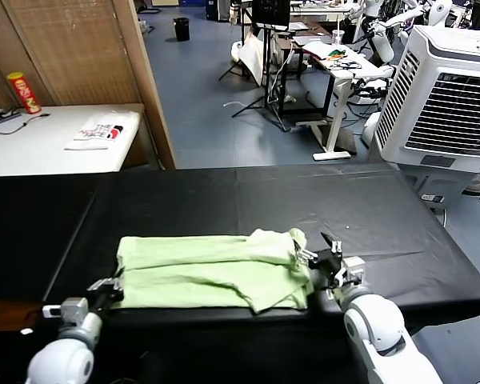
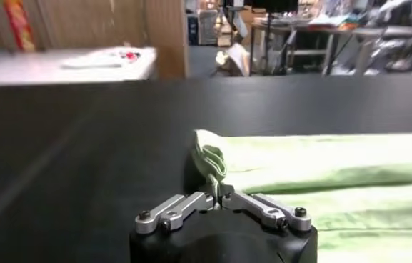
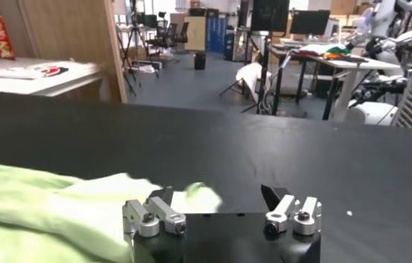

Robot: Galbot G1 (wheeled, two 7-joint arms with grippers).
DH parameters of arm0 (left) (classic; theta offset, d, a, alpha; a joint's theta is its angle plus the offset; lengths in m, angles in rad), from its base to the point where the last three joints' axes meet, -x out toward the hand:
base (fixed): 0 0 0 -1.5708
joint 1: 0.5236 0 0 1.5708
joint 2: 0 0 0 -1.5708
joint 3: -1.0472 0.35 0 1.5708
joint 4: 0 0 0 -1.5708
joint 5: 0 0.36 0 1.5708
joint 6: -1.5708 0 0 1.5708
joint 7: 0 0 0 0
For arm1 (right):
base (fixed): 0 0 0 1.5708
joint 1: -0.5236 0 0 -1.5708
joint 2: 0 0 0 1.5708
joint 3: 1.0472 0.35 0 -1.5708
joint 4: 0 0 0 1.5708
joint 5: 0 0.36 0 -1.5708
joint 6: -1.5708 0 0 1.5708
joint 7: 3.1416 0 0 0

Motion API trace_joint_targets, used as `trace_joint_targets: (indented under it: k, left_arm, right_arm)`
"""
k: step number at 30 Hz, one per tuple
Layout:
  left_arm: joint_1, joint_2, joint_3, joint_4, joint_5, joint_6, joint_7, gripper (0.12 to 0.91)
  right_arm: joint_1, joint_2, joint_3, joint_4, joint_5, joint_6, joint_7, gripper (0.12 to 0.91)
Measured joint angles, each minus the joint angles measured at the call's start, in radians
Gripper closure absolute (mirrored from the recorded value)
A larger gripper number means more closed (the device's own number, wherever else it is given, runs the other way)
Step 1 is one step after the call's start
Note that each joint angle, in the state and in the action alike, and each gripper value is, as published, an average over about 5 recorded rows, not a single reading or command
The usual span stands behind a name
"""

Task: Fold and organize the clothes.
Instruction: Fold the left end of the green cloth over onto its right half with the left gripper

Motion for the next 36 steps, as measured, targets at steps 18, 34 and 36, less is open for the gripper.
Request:
trace_joint_targets:
  k: [18, 34, 36]
  left_arm:
    - [-0.007, 0.155, -0.062, -0.072, -0.082, 0.089, -0.071, 0.885]
    - [-0.127, -0.110, 0.256, -0.289, -0.258, 0.235, -0.195, 0.885]
    - [-0.147, -0.138, 0.295, -0.292, -0.257, 0.243, -0.201, 0.885]
  right_arm:
    - [-0.038, 0.045, 0.007, 0.010, -0.047, 0.002, 0.006, 0.227]
    - [-0.092, 0.078, 0.030, 0.039, -0.106, 0.003, 0.009, 0.227]
    - [-0.094, 0.082, 0.029, 0.039, -0.110, 0.003, 0.009, 0.227]
